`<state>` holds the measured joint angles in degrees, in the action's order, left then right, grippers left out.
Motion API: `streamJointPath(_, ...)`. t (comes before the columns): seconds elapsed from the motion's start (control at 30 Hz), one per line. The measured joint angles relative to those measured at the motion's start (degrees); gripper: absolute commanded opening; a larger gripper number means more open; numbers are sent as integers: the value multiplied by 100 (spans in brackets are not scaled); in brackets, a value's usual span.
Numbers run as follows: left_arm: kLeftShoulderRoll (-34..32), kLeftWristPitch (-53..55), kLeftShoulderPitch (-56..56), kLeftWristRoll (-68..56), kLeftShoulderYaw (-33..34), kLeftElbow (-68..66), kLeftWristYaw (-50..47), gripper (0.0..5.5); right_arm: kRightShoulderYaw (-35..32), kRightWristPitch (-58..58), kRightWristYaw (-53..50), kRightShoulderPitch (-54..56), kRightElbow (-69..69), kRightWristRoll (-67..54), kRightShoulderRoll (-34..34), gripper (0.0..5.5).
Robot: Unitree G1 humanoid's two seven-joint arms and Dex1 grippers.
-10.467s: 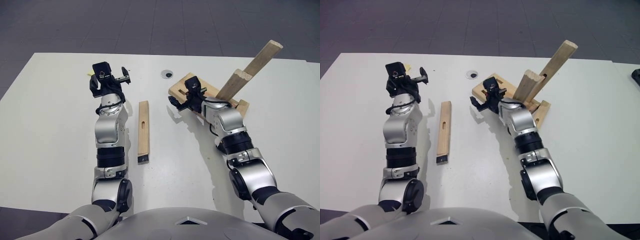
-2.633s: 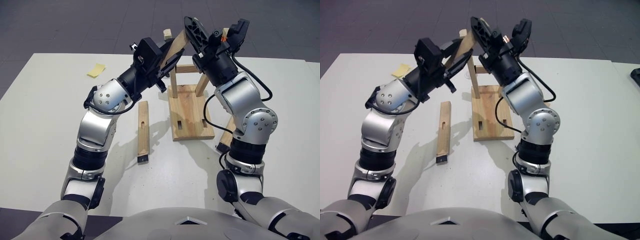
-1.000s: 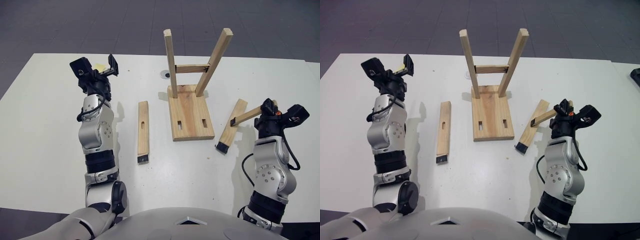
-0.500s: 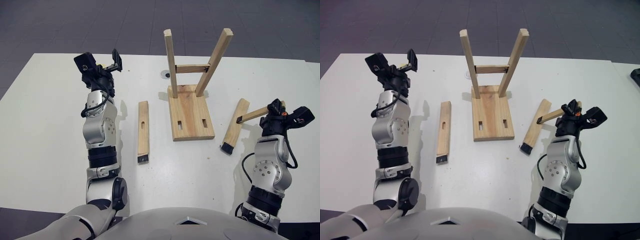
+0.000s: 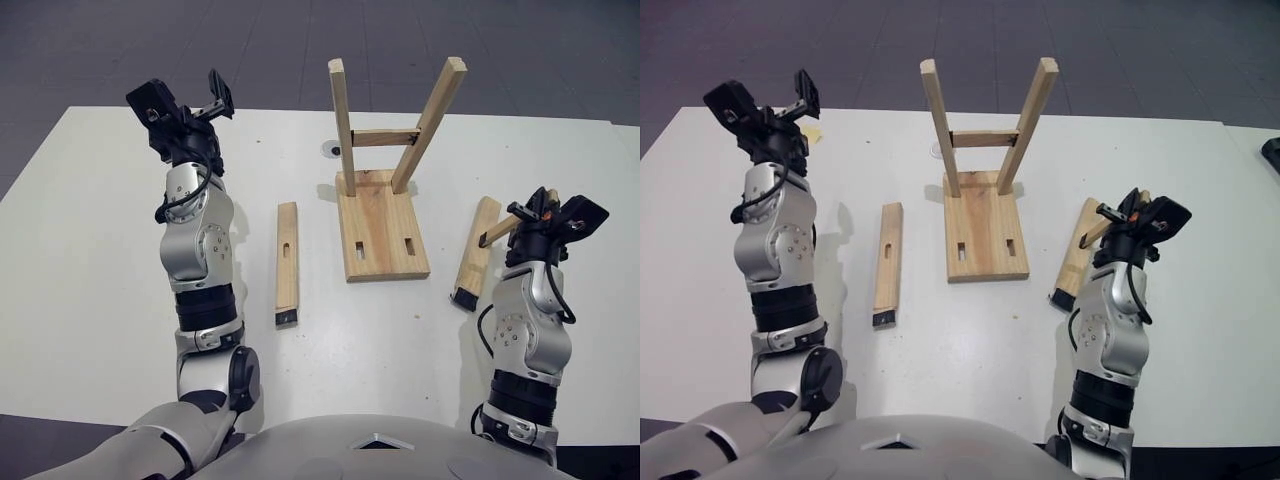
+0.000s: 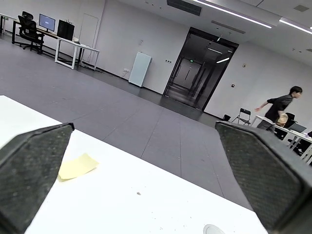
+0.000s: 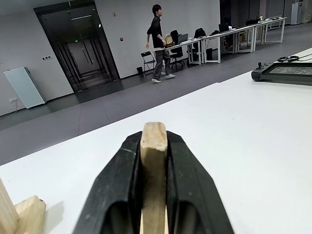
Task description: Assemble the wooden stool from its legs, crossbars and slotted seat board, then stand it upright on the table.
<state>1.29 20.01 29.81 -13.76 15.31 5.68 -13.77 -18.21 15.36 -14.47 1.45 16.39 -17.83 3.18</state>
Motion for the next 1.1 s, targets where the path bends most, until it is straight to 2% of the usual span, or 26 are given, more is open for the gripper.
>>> streamJointPath(0.43,62,189,-203,204,-301,384,-121,540,661,195,460,-780,578,907,381,42)
streamJointPath(0.77,139,328,-492,247,-501,618,-113,540,495,-470,1018,-901,124,919,778,42)
streamJointPath(1.1,249,325,-436,248,-586,615,-114,540,191,-1340,1158,-657,-711,708,769,42)
